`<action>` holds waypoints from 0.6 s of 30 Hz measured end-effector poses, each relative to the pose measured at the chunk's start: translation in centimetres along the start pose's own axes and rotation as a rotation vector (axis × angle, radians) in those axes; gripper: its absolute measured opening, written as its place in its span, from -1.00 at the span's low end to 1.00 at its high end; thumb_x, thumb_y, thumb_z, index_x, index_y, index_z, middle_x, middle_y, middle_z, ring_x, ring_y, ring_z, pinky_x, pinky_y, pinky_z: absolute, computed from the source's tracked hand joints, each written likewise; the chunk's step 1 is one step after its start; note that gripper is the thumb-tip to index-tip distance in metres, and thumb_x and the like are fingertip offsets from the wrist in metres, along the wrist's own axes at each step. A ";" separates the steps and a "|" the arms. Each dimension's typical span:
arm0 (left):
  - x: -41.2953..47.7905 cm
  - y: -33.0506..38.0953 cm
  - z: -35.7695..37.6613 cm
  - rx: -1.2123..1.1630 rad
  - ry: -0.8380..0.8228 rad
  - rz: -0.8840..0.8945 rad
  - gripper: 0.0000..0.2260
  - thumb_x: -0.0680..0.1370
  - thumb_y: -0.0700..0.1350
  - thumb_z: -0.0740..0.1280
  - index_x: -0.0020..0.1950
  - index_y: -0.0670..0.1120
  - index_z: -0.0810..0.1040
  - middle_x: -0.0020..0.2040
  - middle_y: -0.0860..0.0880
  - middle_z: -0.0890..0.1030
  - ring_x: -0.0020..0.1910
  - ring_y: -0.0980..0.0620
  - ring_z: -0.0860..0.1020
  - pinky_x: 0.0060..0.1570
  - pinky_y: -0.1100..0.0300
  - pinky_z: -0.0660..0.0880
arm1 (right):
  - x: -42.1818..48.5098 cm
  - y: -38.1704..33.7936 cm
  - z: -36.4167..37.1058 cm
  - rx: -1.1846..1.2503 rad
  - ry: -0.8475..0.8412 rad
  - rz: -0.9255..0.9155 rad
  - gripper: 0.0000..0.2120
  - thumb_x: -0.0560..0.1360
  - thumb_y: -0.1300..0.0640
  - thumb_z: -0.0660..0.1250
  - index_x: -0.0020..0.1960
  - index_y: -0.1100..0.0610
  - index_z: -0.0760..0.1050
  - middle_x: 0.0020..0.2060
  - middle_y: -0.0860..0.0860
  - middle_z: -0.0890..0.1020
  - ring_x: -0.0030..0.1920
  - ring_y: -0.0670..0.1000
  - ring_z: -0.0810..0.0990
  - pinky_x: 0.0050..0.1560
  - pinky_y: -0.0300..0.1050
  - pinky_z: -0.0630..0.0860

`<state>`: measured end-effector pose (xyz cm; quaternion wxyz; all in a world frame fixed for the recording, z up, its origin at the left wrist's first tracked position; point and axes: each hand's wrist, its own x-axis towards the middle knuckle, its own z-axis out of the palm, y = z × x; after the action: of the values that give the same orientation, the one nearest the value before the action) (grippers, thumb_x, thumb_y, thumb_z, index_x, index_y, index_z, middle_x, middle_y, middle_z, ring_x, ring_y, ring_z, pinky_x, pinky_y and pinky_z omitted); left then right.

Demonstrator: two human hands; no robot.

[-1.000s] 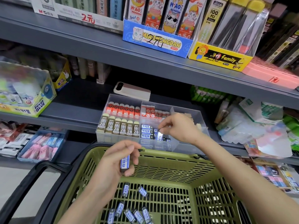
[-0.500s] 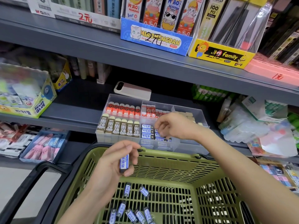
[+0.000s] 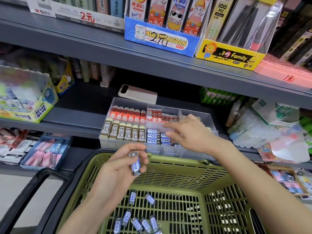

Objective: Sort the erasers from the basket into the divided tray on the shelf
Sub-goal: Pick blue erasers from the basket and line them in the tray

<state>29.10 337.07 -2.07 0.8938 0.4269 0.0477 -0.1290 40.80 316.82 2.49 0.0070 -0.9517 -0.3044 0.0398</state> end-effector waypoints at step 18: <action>0.6 -0.9 0.8 -0.124 0.067 0.077 -0.76 0.48 -0.28 0.18 -0.11 -0.20 0.66 -0.07 -0.23 0.65 0.03 -0.15 0.64 -0.07 0.14 0.59 | -4.5 -4.4 1.5 0.181 0.544 -0.052 -0.61 0.52 -0.18 0.17 -0.28 0.02 0.61 -0.39 -0.15 0.60 -0.27 -0.08 0.49 0.03 -0.16 0.25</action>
<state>29.38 335.81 -2.38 0.9207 0.3764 0.0691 -0.0768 34.51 317.78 1.50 0.1745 -0.9147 -0.3109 -0.1901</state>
